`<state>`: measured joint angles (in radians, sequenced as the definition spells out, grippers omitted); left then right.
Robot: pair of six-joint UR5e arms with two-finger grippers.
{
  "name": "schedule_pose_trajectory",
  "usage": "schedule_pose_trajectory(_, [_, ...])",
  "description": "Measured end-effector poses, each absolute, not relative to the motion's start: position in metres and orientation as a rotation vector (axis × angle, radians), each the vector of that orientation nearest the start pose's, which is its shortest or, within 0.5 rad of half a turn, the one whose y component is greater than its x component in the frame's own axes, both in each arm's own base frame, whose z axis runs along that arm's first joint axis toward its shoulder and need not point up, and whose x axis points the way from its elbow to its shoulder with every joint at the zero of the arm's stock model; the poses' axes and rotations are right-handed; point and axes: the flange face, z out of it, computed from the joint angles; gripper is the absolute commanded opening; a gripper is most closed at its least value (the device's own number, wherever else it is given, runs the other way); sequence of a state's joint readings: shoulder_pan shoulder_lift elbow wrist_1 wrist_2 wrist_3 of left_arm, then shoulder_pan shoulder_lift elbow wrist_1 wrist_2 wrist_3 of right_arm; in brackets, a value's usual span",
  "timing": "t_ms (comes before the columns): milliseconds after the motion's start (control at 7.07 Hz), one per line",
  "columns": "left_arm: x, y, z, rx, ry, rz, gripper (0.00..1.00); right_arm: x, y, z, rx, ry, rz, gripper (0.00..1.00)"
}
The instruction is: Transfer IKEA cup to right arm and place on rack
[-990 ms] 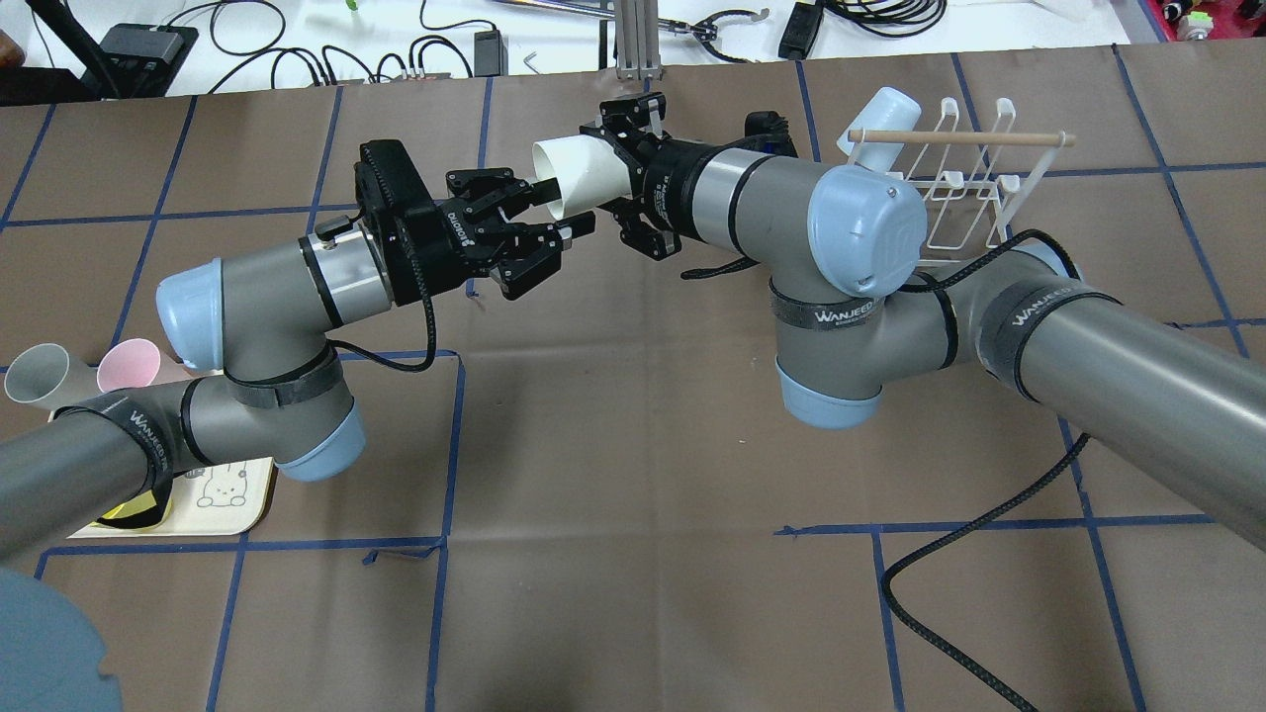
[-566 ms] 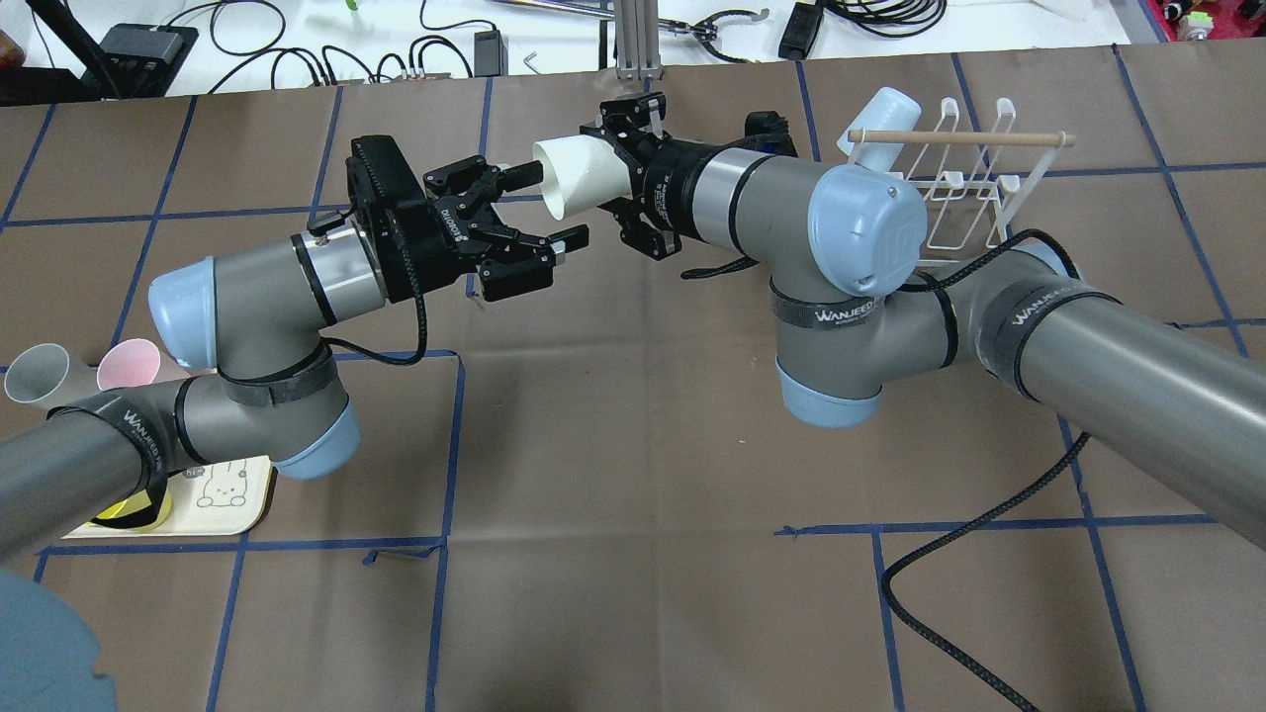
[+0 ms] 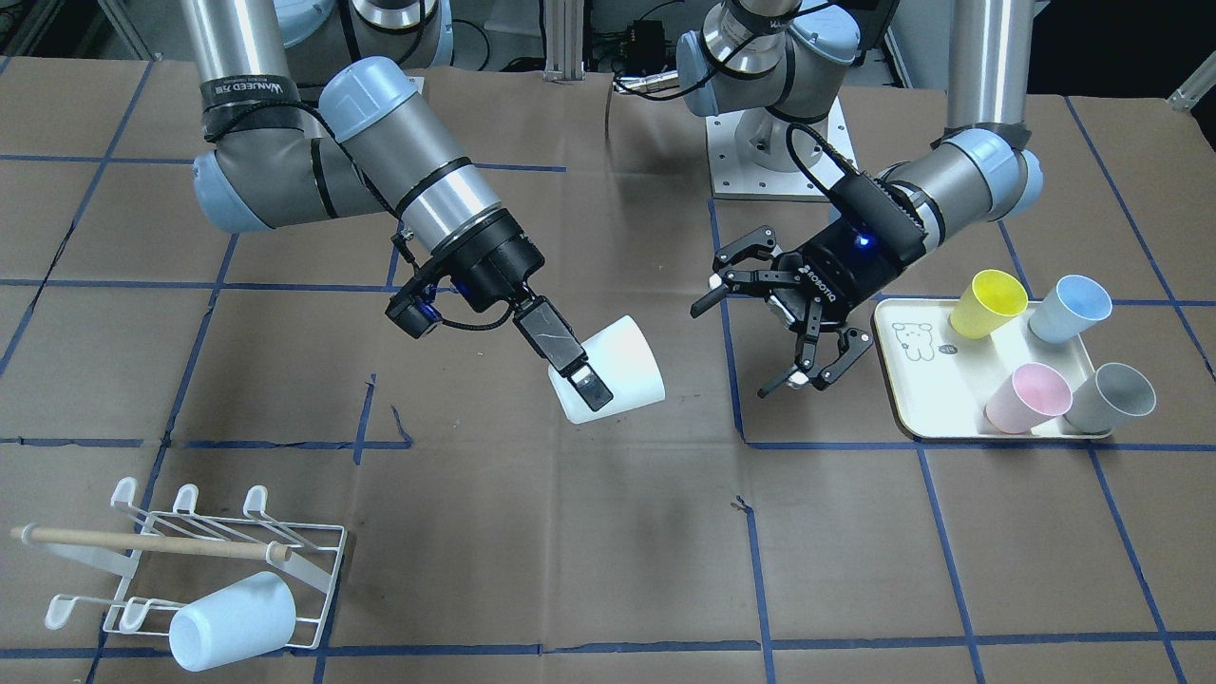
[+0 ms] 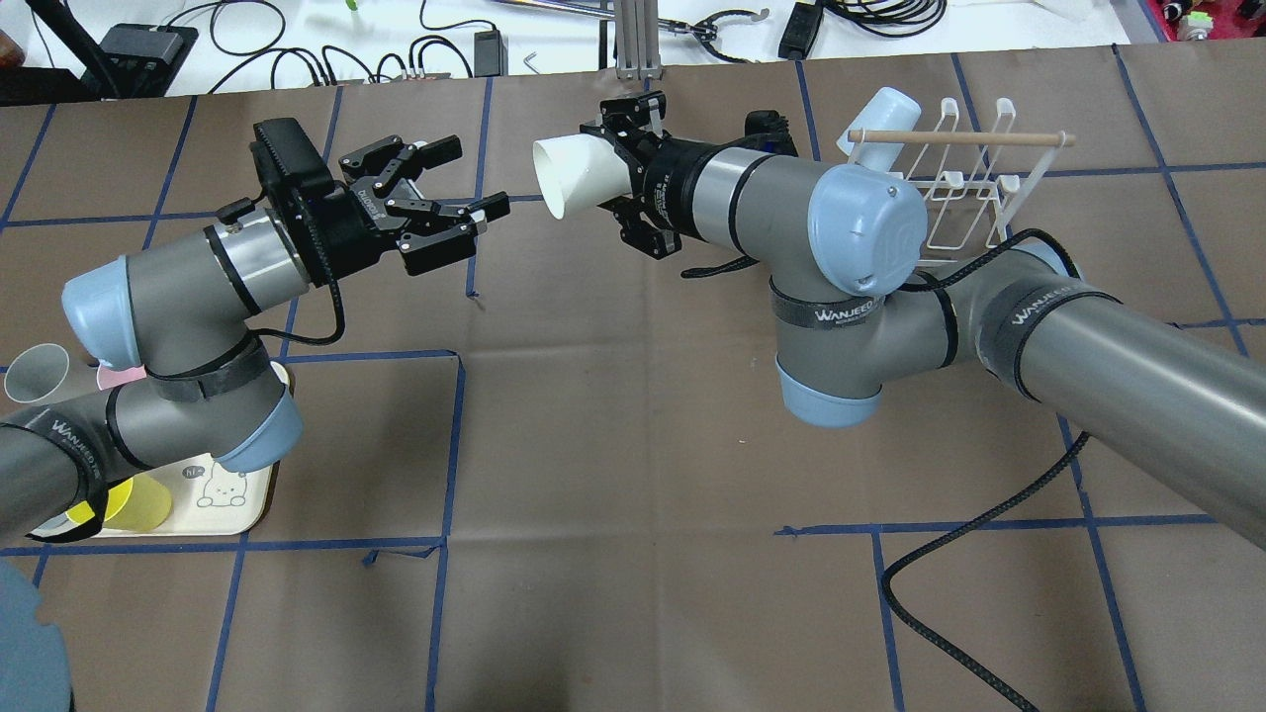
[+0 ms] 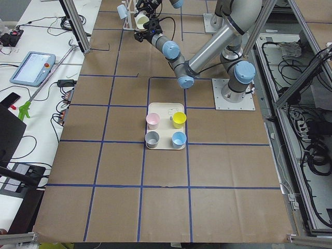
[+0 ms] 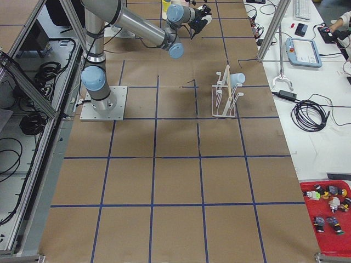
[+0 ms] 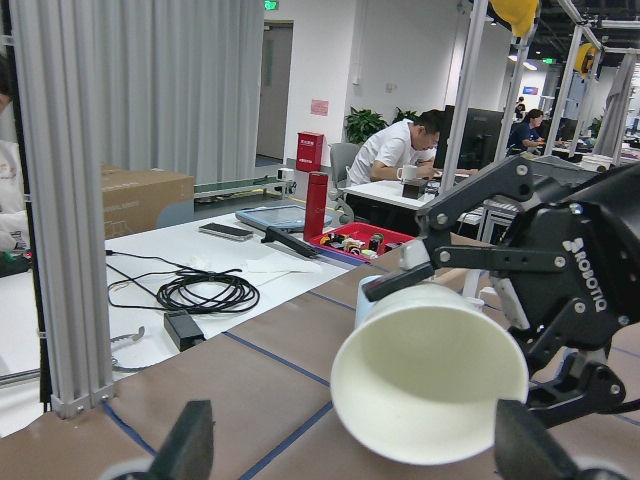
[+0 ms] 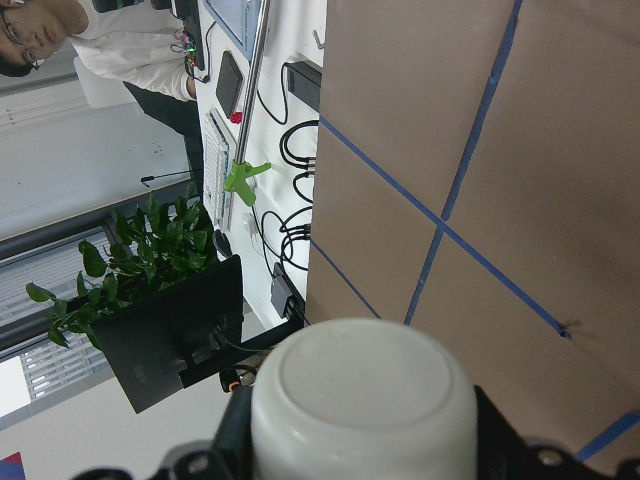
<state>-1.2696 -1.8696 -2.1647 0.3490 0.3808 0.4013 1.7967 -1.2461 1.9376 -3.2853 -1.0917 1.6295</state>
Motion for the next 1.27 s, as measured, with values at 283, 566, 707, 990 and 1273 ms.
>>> schedule_pose_trajectory(283, [-0.063, -0.537, 0.342, -0.713, -2.022, 1.471, 1.0, 0.272, -0.532, 0.355, 1.081, 1.76, -0.381, 0.32])
schedule_pose_trajectory(566, [-0.059, -0.586, 0.363, -0.505, -2.29, 1.375, 1.0, 0.221, -0.555, 0.359, 0.95, 1.863, -0.598, 0.29])
schedule_pose_trajectory(707, [-0.071, -0.607, 0.373, -0.365, -2.456, 1.268, 1.0, 0.191, -0.565, 0.361, 0.844, 1.943, -0.738, 0.25])
schedule_pose_trajectory(990, [-0.107, -0.625, 0.387, -0.183, -2.785, 0.974, 1.0, 0.142, -0.577, 0.372, 0.666, 2.073, -0.98, 0.22])
schedule_pose_trajectory(1273, [-0.128, -0.601, 0.405, -0.092, -2.995, 0.519, 1.0, 0.099, -0.586, 0.384, 0.471, 2.202, -1.204, 0.22])
